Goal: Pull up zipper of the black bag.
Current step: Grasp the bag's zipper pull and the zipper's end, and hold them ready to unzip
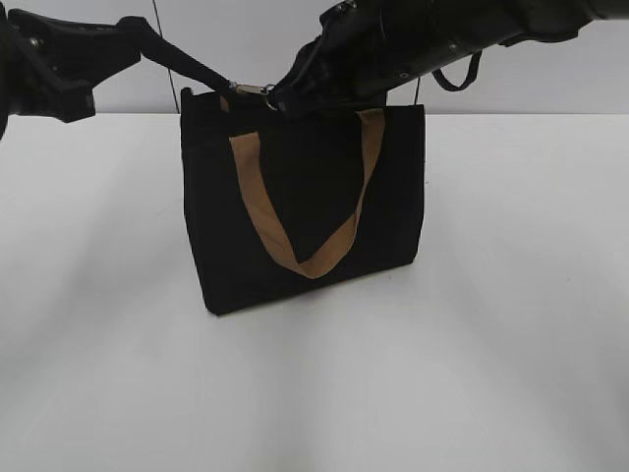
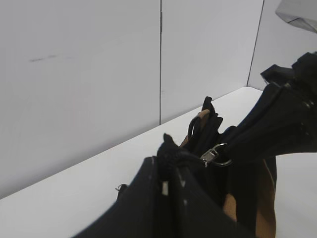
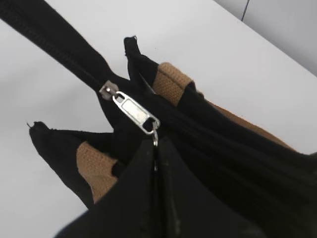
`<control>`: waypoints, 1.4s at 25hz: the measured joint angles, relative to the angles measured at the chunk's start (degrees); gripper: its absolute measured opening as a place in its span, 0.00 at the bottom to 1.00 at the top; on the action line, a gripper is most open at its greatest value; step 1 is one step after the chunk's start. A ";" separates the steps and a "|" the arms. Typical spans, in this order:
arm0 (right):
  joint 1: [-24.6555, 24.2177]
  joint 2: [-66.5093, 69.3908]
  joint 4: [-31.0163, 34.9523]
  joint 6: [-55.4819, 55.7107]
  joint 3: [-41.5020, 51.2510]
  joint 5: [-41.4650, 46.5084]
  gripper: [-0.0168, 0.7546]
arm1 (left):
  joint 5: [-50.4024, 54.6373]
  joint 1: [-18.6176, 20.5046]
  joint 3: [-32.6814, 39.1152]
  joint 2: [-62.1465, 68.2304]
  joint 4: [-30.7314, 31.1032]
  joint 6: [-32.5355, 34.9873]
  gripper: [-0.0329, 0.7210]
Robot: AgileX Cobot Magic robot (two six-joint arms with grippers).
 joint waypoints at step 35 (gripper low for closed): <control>-5.20 -0.59 -17.57 21.26 0.00 1.22 0.00 | 7.17 0.52 0.18 -1.83 -2.38 0.00 0.07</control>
